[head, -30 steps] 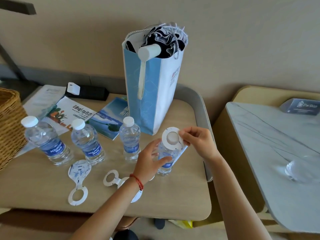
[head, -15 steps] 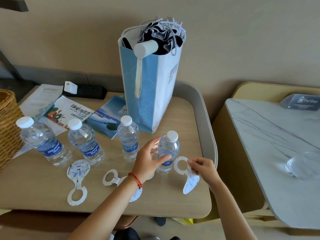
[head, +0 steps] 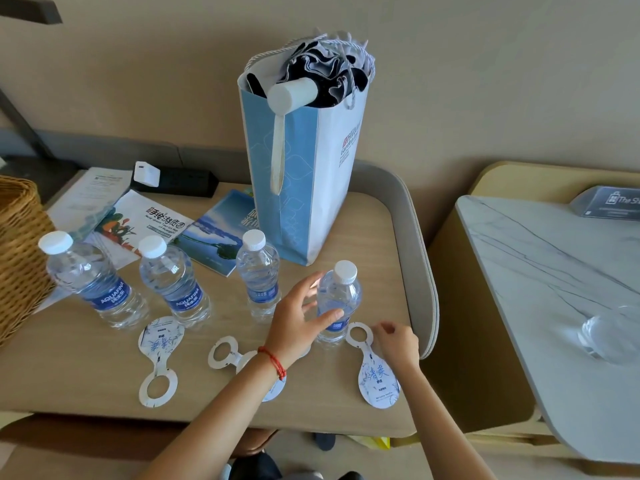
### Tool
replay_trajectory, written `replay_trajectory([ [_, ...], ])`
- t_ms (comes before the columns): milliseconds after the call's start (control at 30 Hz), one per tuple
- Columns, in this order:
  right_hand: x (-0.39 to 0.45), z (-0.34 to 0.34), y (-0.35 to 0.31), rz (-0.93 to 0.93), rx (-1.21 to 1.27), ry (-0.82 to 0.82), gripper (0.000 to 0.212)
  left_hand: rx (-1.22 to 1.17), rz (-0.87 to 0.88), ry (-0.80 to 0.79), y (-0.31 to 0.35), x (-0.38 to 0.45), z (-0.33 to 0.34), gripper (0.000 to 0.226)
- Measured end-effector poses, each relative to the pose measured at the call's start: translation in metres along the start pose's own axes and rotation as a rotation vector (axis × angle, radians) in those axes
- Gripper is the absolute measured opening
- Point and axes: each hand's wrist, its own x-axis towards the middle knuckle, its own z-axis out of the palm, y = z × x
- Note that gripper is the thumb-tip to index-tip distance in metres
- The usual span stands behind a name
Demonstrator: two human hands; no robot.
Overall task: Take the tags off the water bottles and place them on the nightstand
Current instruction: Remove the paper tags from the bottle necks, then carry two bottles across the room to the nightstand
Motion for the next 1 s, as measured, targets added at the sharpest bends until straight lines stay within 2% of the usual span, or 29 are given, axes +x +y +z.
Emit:
replay_trajectory([
  [133, -0.02, -0.011, -0.028, -0.213, 0.126, 0.013, 0.021, 0.045, 0.065, 0.079, 0.001, -0.005, -0.006, 0.068],
  [333, -0.062, -0.022, -0.068, -0.49, 0.411, -0.069, 0.038, 0.156, 0.332, 0.322, 0.014, -0.008, -0.028, 0.047],
  [433, -0.071, -0.016, -0.079, -0.575, 0.414, -0.111, 0.045, 0.282, 0.464, 0.488, 0.016, -0.007, -0.041, 0.038],
  [533, -0.069, -0.01, -0.081, -0.602, 0.379, -0.104, 0.053, 0.367, 0.515, 0.629, 0.009, -0.003, -0.057, 0.039],
  [633, -0.066, -0.003, -0.08, -0.599, 0.357, -0.114, 0.063, 0.377, 0.409, 0.644, -0.002, 0.006, -0.068, 0.054],
  [733, -0.065, 0.004, -0.08, -0.589, 0.347, -0.115, 0.068, 0.28, 0.23, 0.53, -0.01, 0.016, -0.071, 0.065],
  [867, -0.062, 0.012, -0.077, -0.548, 0.331, -0.104, 0.074, 0.258, 0.144, 0.459, -0.021, 0.029, -0.074, 0.067],
  [1000, -0.058, 0.016, -0.075, -0.523, 0.299, -0.092, 0.07, 0.276, 0.051, 0.435, -0.031, 0.033, -0.075, 0.076],
])
